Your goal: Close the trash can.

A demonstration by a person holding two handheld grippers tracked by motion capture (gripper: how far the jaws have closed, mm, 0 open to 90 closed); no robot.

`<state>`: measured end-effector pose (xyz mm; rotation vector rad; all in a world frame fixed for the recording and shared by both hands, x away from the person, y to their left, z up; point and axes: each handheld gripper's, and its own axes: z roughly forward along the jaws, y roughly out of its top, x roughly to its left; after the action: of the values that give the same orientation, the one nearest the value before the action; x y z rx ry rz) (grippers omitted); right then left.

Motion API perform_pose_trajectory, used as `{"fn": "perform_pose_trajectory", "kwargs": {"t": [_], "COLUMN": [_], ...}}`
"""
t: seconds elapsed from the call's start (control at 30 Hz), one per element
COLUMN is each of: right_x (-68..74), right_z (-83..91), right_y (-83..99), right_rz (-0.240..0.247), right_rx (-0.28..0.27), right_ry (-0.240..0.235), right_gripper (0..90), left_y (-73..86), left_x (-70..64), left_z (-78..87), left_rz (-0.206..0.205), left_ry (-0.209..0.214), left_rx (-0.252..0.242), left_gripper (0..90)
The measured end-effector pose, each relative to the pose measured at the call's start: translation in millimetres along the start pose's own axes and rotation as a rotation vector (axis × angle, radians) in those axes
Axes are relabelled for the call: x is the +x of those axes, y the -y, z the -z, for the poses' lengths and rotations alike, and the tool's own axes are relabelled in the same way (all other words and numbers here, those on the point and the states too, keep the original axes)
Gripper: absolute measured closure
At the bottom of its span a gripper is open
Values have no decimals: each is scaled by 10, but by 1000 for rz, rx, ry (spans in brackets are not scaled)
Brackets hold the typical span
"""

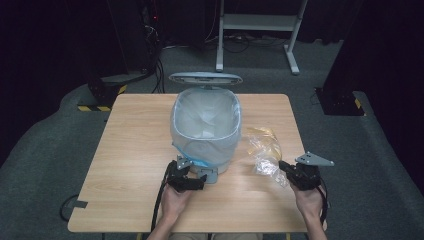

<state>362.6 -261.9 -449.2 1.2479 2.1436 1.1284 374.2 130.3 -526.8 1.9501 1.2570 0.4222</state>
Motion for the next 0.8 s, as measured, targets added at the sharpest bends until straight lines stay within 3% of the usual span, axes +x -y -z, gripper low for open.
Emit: {"fn": "perform_pose_trajectory", "kwargs": {"t": [0.43,0.8], "right_x": [62,24], "right_z": [115,239], "right_y": [-99,-132], "right_rz": [21,8], "right_rx": [1,-39], "right_ry": [-31,-47], "right_gripper": [900,900], "left_y": [-1,-1], "left_x": [8,10], "left_z": [-2,-2], "left_rz": [4,4], "left_ry": [9,9], "left_rx": [4,5], "left_gripper": [38,38]}}
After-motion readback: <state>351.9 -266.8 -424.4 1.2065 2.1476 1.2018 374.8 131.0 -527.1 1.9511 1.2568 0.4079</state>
